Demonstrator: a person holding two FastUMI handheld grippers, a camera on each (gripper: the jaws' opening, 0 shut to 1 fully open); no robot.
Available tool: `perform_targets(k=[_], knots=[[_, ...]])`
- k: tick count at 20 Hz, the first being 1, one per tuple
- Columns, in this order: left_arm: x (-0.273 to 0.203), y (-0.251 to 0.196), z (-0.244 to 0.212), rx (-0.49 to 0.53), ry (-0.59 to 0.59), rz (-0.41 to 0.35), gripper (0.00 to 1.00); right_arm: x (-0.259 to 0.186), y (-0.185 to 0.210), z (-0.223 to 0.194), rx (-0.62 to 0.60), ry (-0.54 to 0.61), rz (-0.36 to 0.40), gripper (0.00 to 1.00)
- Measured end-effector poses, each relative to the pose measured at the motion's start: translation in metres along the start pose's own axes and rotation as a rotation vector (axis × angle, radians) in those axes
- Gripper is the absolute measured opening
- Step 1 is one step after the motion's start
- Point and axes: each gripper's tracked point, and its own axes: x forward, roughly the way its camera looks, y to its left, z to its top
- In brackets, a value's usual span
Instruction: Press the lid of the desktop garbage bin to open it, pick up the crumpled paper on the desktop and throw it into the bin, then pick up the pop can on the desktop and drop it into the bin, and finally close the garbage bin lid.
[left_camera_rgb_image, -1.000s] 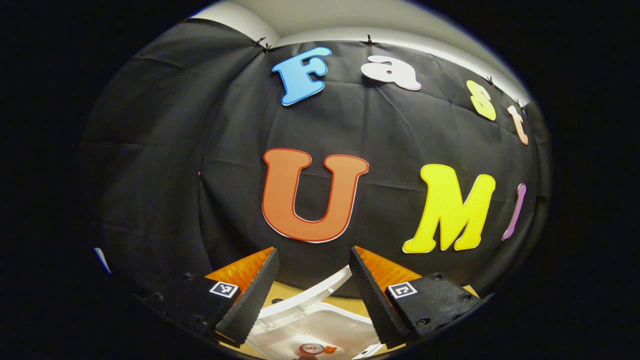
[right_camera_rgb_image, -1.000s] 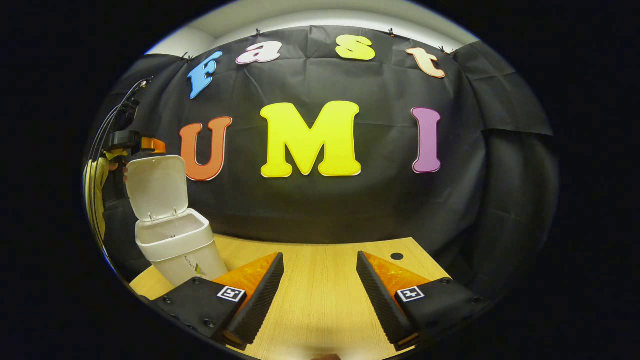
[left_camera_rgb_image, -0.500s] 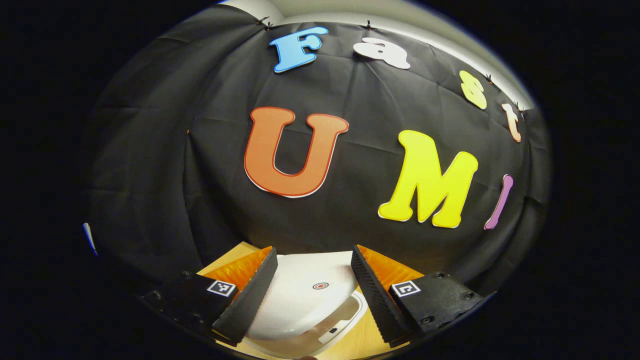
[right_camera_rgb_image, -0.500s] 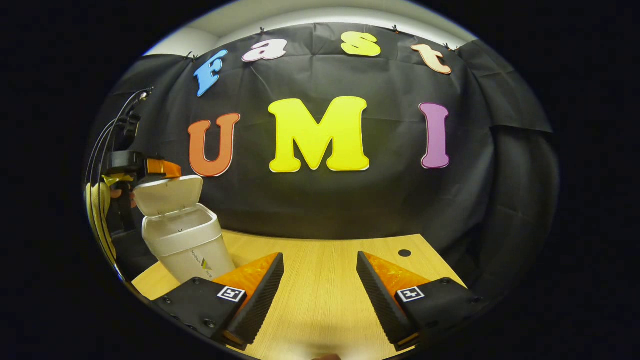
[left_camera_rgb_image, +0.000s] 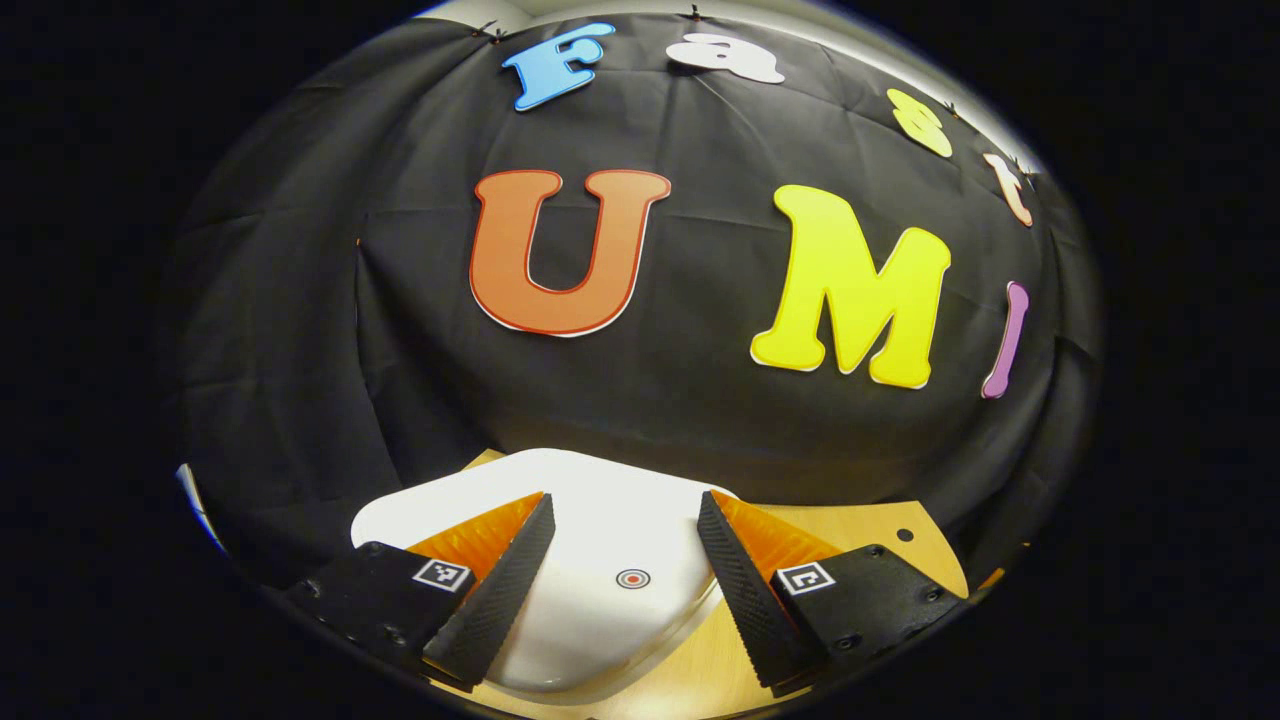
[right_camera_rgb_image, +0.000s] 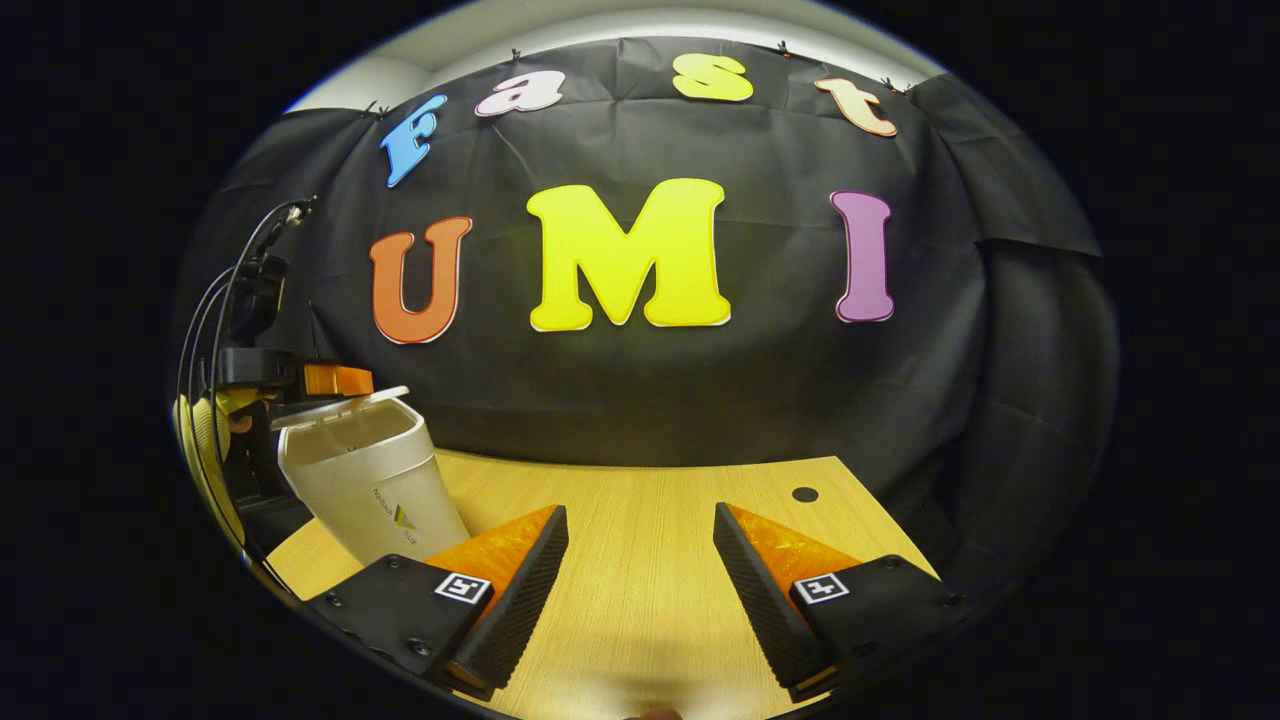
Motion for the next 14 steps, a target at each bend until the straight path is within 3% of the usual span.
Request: perform_targets(k=[14], knots=[[0.008, 0.002, -0.029, 0.135, 0.061, 0.003, 0.99, 0.006, 0.015, -0.007, 0.027, 0.029, 0.049, 0.94]])
